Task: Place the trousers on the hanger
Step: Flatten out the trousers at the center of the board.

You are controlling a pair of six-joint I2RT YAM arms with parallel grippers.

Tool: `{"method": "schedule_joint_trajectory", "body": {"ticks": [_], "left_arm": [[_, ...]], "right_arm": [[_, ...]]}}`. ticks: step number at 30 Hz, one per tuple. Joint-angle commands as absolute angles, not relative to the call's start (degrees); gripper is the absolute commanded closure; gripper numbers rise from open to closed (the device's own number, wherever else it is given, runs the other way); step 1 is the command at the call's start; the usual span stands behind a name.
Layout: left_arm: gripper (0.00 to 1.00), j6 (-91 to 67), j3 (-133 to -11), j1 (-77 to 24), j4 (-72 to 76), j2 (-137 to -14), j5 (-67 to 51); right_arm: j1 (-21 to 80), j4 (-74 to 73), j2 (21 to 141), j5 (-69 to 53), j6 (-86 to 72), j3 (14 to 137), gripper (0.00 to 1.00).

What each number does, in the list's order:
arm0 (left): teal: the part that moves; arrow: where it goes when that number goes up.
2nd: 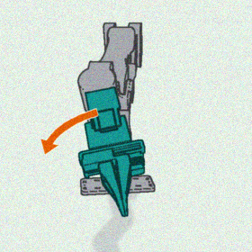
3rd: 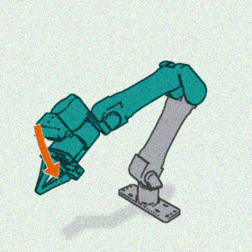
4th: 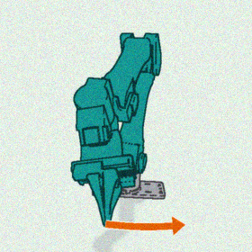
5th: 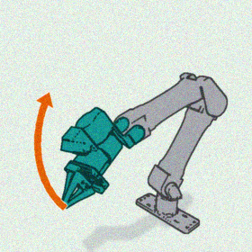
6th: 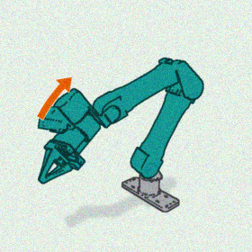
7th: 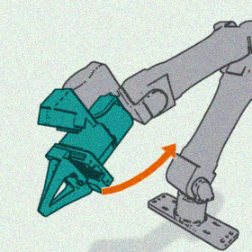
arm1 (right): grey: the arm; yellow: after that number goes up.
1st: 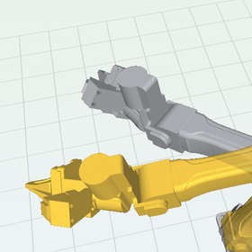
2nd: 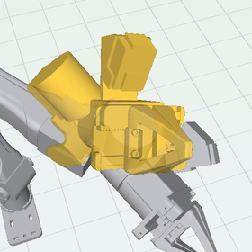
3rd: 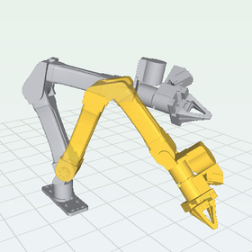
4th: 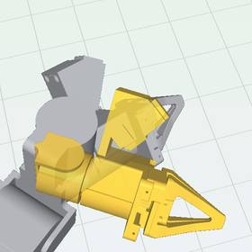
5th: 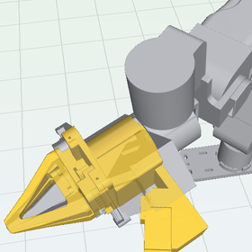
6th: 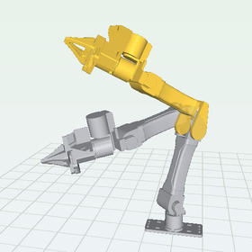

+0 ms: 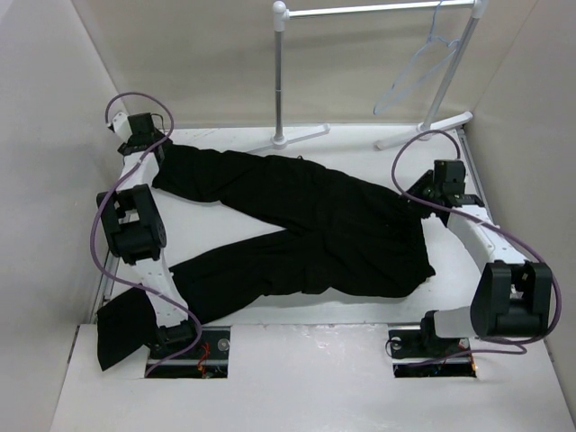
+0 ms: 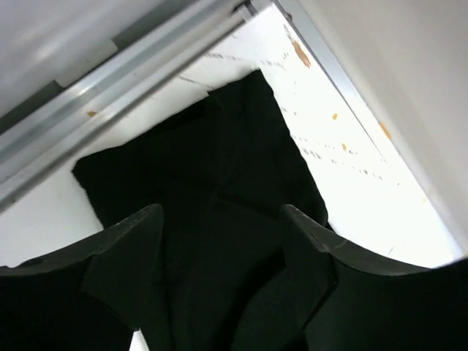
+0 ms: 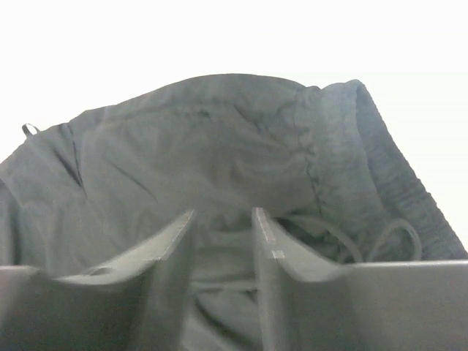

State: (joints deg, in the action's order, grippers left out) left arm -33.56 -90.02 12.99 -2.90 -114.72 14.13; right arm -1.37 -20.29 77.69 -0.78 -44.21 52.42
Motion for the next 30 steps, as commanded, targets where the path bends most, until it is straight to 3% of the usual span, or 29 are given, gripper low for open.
{"method": "schedule_joint_trajectory", "body": {"ticks": [1,5,10,16,20,24,27,30], "left_arm": [[0.39,-29.09,-93.95,13.14,-3.95,-116.45,14.06],[0.48,-28.92,-98.25,12.79,-10.80,-120.49,17.13],[0.50,-28.83,-100.28,12.79,-12.65,-123.92,18.37],[0.82,-29.36,-100.81,13.75,-12.92,-125.25,17.75],[0.90,-29.44,-99.06,15.60,-12.83,-124.37,17.84],[0.92,-30.50,-96.69,16.74,-12.48,-124.01,18.02],[0.94,-31.20,-95.28,17.18,-12.30,-123.84,18.45],[0.96,-32.25,-93.52,18.06,-11.69,-122.88,18.98]], "right_arm": [[-2.50,-15.65,78.92,0.70,-44.65,56.42,0.49],[-5.57,-15.21,82.69,0.53,-44.82,56.69,0.36],[-8.83,-14.50,88.75,0.97,-44.12,59.05,0.31],[-9.54,-15.47,96.32,1.67,-42.54,62.49,0.33],[-9.54,-16.61,96.77,2.11,-42.80,61.44,0.39],[-9.45,-16.96,97.99,1.67,-43.07,60.82,0.58],[-9.89,-16.18,98.00,1.41,-43.50,61.43,0.87],[-11.29,-14.51,96.68,1.32,-44.64,62.40,0.94]]}}
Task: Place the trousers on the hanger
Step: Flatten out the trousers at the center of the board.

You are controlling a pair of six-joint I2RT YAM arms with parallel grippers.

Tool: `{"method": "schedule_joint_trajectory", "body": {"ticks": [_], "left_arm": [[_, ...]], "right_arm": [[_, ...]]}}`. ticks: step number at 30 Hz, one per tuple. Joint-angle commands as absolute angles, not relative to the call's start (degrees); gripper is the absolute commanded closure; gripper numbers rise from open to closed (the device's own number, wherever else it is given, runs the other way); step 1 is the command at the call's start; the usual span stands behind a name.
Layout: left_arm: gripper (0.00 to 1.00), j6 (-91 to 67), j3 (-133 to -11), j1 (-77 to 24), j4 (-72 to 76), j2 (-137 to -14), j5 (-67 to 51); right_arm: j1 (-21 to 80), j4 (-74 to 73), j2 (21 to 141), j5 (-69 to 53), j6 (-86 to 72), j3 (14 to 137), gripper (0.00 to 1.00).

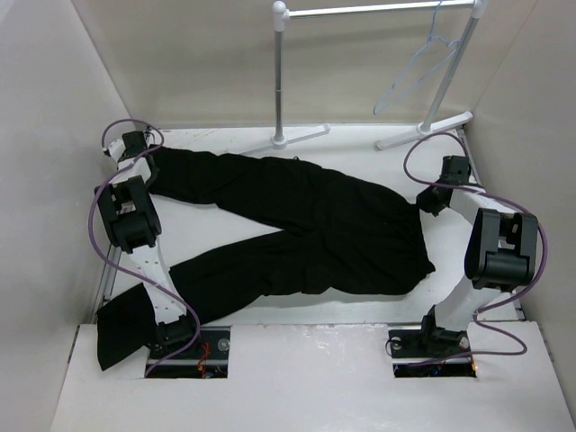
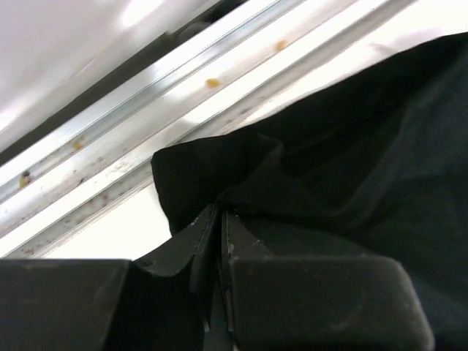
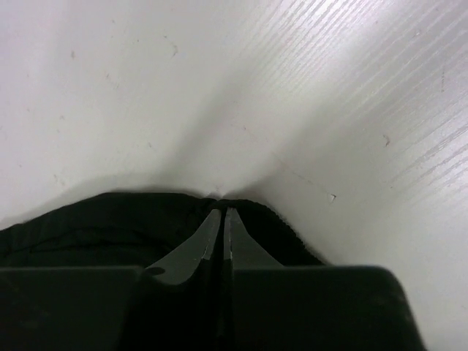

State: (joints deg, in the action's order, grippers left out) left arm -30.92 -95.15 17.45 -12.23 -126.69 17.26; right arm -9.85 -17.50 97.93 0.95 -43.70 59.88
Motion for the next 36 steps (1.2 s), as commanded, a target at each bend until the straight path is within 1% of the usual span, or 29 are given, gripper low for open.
{"method": "schedule_joint_trajectory", "body": {"ticks": [1,6,12,18,20,22,23,24,25,26,27,28,29,31,33,34,35,36], "left_arm": [[0.96,-32.60,-92.91,18.32,-11.52,-122.52,18.81],[0.96,-33.40,-90.97,19.20,-10.98,-121.38,18.98],[0.96,-33.66,-90.62,19.29,-11.07,-120.85,19.86],[0.96,-35.77,-86.32,18.68,-12.74,-118.92,23.20],[0.92,-36.65,-85.26,18.24,-12.83,-118.31,23.20],[0.85,-37.44,-84.46,17.98,-11.69,-117.08,22.77],[0.79,-37.70,-84.46,17.89,-11.25,-116.55,21.81],[0.72,-37.71,-84.55,17.71,-10.73,-115.76,20.40],[0.61,-37.79,-84.46,17.62,-10.20,-114.62,19.52],[0.51,-38.05,-84.29,17.36,-10.02,-113.30,19.08],[0.42,-38.23,-83.85,17.01,-10.02,-111.64,18.81],[0.36,-38.23,-82.98,16.49,-10.02,-109.53,18.72],[0.31,-38.23,-81.84,15.79,-10.37,-107.25,18.98],[0.25,-38.23,-77.63,14.47,-10.89,-101.46,19.60],[0.24,-38.23,-72.45,13.06,-12.99,-94.87,21.17],[0.25,-38.41,-69.64,12.36,-14.66,-91.53,22.49],[0.26,-38.76,-67.43,11.74,-16.33,-88.88,23.28],[0.29,-39.80,-63.41,10.69,-19.31,-84.68,24.34]], "right_arm": [[-11.90,-13.98,96.33,1.14,-45.08,63.01,0.95],[-14.89,-10.99,96.67,-0.70,-47.28,66.00,0.96],[-17.36,-10.55,103.09,-1.93,-47.55,71.62,0.97],[-18.59,-11.69,108.19,-1.23,-46.76,76.37,0.97],[-19.03,-12.57,108.89,-1.06,-47.11,76.82,0.96],[-19.12,-12.66,108.90,0.17,-47.55,76.73,0.96],[-19.12,-12.74,108.72,0.96,-47.81,76.73,0.94],[-18.94,-12.66,108.29,1.58,-48.16,76.73,0.92],[-18.77,-12.57,107.85,1.84,-48.60,76.73,0.87],[-18.77,-12.74,107.32,2.37,-48.95,76.82,0.80],[-18.77,-12.74,106.71,2.90,-49.22,76.82,0.72],[-18.77,-12.92,105.74,3.60,-49.39,76.99,0.61],[-18.42,-13.44,104.51,4.04,-49.57,77.08,0.50],[-16.84,-14.67,101.18,5.35,-49.40,76.99,0.33],[-14.65,-15.81,97.14,7.20,-49.04,75.86,0.23],[-13.33,-16.26,94.86,8.16,-49.04,74.81,0.21],[-11.93,-16.52,92.48,8.96,-49.30,73.40,0.21],[-10.34,-16.44,90.02,9.75,-49.48,71.65,0.22]]}}
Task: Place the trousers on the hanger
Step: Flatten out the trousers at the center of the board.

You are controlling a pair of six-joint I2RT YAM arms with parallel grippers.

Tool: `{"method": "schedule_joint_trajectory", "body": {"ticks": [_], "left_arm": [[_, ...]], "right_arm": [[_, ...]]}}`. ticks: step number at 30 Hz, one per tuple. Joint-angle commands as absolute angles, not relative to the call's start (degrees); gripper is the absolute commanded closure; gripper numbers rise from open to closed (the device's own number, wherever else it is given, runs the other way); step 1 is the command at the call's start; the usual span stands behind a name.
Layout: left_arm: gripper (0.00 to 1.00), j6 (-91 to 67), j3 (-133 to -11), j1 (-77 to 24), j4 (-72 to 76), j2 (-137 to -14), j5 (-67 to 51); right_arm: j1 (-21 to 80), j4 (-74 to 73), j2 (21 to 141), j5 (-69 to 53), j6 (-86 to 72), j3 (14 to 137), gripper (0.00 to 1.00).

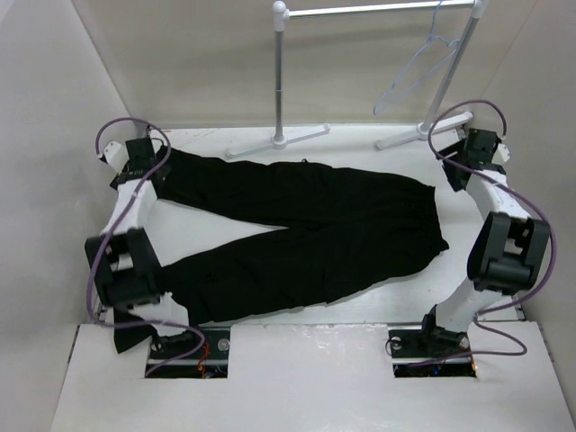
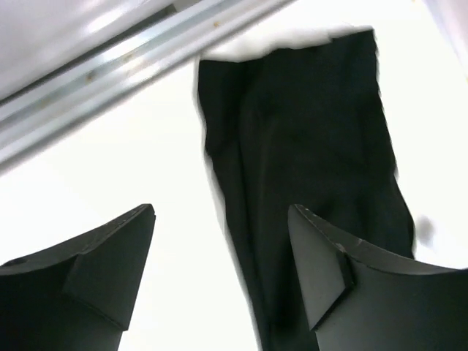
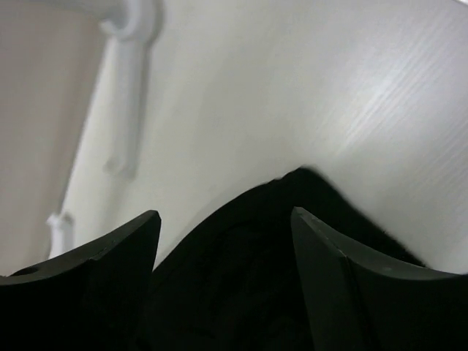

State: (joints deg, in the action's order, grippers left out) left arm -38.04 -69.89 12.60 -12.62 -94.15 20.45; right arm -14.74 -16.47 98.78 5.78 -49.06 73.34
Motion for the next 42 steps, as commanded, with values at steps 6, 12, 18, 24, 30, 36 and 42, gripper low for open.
{"method": "schedule_joint_trajectory", "body": {"ticks": [6,12,18,24,30,36,42], "left_arm": [[0.35,-45.52,-46.78,12.59,-32.16,-69.72,23.03],[0.34,-47.11,-38.50,20.87,-32.52,-68.73,12.93],[0.35,-49.66,-34.63,17.89,-31.82,-68.46,13.36],[0.66,-50.10,-33.48,17.27,-26.03,-74.17,16.07],[0.92,-50.10,-41.64,16.05,-17.15,-83.39,17.75],[0.87,-49.22,-62.46,12.18,-19.15,-96.40,19.86],[0.33,-46.15,-61.54,10.85,-22.42,-91.87,25.31]], "right_arm": [[0.46,-15.12,76.49,10.73,-51.59,59.09,0.79],[10.57,-14.85,65.41,3.96,-50.45,48.09,0.79],[19.89,-14.24,59.42,3.08,-51.68,41.05,0.74],[21.84,-13.45,57.22,2.99,-51.59,41.39,0.69],[21.84,-14.06,57.13,1.67,-49.92,43.24,0.68],[20.61,-16.25,55.90,1.76,-49.75,43.33,0.66],[18.42,-18.45,52.48,2.20,-49.22,41.66,0.48]]}}
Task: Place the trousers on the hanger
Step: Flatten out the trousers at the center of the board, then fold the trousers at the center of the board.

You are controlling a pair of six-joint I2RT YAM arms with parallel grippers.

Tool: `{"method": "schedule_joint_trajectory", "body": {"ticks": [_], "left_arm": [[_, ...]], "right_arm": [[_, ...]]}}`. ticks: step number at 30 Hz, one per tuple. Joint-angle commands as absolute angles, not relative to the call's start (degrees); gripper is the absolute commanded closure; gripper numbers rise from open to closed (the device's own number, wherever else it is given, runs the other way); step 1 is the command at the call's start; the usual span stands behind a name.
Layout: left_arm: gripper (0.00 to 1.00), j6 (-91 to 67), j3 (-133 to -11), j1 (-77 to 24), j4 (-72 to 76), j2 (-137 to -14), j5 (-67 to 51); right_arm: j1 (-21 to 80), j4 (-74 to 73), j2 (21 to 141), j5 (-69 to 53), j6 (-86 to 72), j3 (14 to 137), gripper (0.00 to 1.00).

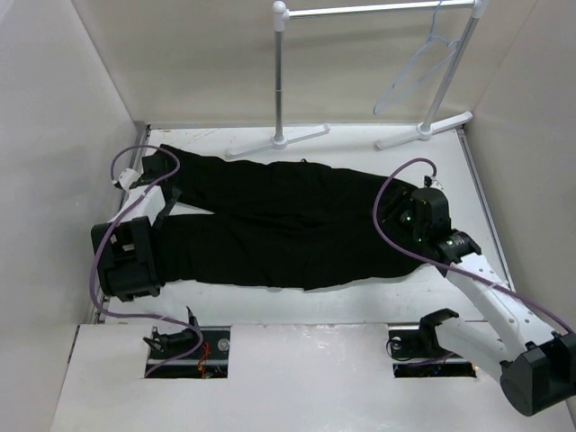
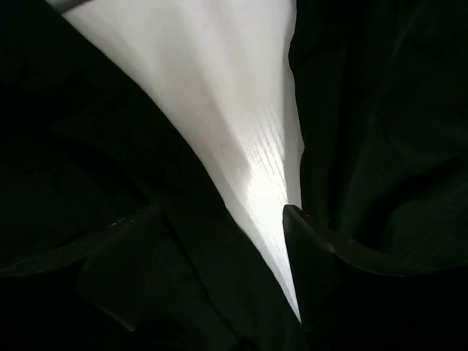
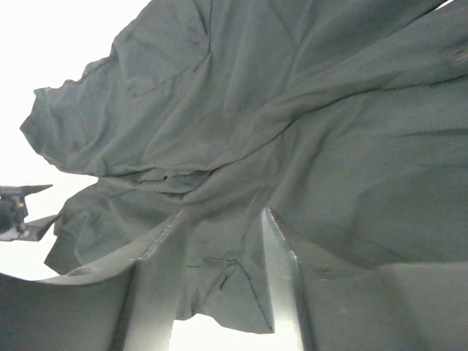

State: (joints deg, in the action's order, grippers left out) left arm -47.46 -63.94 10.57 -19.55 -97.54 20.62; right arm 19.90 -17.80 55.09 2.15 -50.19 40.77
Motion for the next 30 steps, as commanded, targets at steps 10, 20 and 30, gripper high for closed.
{"method": "schedule_joint_trajectory", "body": {"ticks": [10,20,30], "left_arm": [[0.41,-46.76,-36.85,21.02,-28.55,-59.35,23.66],[0.45,-55.09,-31.03,33.79,-27.07,-61.95,17.23],[0.59,-59.76,-31.12,33.36,-22.42,-70.74,19.07]], "right_arm": [[15.42,-29.35,43.08,1.32,-46.85,35.52,0.84],[20.17,-31.73,40.34,-4.56,-47.29,32.52,0.49],[15.00,-32.78,36.92,-5.19,-48.77,29.45,0.40]]}}
